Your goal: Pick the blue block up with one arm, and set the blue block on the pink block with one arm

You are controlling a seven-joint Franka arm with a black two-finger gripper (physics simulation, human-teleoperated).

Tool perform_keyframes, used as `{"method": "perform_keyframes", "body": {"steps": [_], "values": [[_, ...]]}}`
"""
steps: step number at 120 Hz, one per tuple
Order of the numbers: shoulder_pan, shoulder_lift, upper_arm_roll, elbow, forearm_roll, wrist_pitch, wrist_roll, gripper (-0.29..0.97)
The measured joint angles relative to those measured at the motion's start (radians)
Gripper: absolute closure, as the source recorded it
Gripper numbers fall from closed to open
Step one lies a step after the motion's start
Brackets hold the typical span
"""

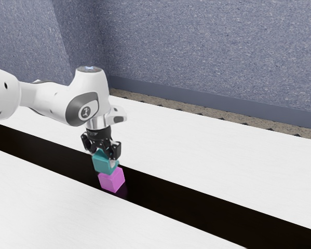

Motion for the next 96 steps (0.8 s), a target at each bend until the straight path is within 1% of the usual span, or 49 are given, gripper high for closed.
{"method": "perform_keyframes", "body": {"steps": [50, 64, 77, 96], "values": [[0.009, 0.011, 0.0, -0.008, -0.005, 0.094, 0.182, 0.3], [0.003, 0.007, -0.001, -0.007, -0.022, 0.107, 0.213, 0.3], [-0.002, 0.002, -0.001, -0.012, -0.054, 0.109, 0.226, 0.3], [0.002, -0.001, -0.001, -0.015, -0.093, 0.081, 0.217, 0.3]]}}
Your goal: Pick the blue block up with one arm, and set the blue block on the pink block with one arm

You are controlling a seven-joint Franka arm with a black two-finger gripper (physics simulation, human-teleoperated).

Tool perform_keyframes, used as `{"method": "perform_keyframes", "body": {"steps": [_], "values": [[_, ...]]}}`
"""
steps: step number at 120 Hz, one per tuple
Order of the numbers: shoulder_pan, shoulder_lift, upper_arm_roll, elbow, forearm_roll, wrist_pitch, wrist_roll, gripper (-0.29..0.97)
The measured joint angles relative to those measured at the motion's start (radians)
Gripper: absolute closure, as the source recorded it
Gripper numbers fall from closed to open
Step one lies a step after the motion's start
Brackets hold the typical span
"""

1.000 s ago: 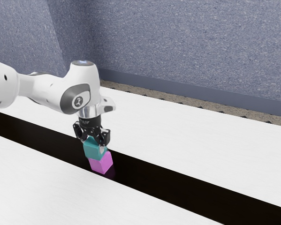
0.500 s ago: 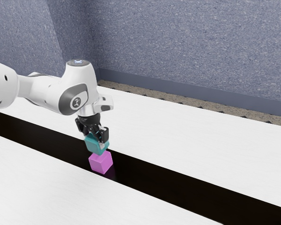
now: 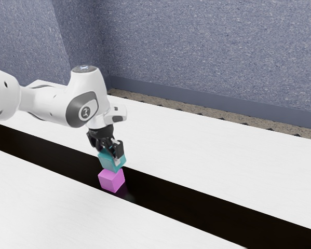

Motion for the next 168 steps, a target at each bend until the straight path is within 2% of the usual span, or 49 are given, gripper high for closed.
{"method": "perform_keyframes", "body": {"steps": [55, 161, 168], "values": [[0.006, -0.002, 0.004, -0.017, -0.034, -0.057, -0.056, 0.3], [0.021, 0.007, 0.012, -0.007, -0.005, -0.049, 0.039, 0.3], [0.022, 0.007, 0.012, -0.007, -0.009, -0.049, 0.048, 0.23]]}}
